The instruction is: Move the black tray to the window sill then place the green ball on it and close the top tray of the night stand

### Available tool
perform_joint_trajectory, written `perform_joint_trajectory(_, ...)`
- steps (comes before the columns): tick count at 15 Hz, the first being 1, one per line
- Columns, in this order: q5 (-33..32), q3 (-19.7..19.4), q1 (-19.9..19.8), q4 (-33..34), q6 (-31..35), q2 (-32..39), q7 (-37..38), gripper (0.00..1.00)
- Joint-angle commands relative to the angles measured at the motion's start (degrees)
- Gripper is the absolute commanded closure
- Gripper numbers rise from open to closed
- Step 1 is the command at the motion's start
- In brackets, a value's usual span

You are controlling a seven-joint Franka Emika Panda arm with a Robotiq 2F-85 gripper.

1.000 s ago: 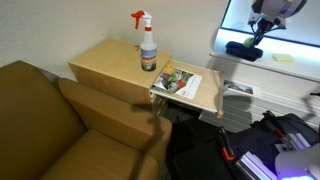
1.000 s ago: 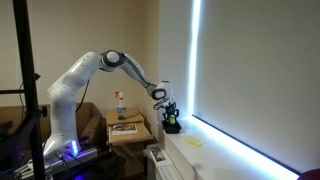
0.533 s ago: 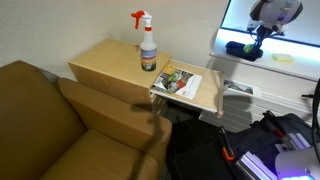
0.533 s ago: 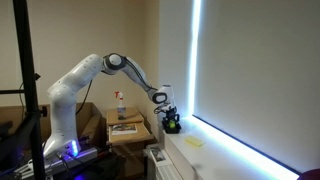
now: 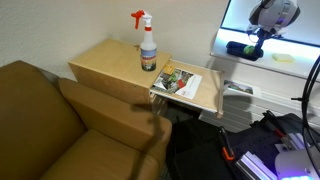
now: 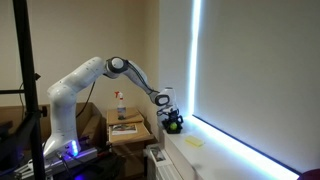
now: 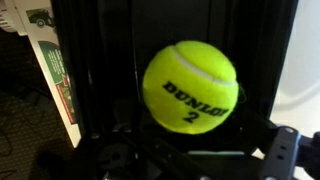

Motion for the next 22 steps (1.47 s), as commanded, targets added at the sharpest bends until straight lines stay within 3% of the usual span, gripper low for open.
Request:
perform_joint_trajectory(1, -1.77, -0.97, -0.53, 3.11, -1.36, 1.70, 3.03, 0.00)
perform_joint_trajectory(4, -0.83, 0.57, -2.61, 1.34, -2.26, -1.42, 0.74, 0.00)
perform_joint_trajectory(8, 1.08, 4.42, -5.37, -4.62, -4.62, -11.61, -7.68, 0.00)
perform_joint_trajectory(10, 2.18, 5.69, -6.70, -7.49, -10.92, -18.09, -12.61, 0.00)
perform_joint_trajectory(17, -5.69, 0.28, -5.02, -18.83, -38.22, -35.61, -21.40, 0.00)
perform_joint_trajectory(20, -14.91, -1.28, -3.80, -27.19, -38.97, -39.90, -22.40, 0.00)
perform_joint_trajectory(22, -18.88, -1.46, -3.41, -34.07, -33.06, -41.20, -21.41, 0.00)
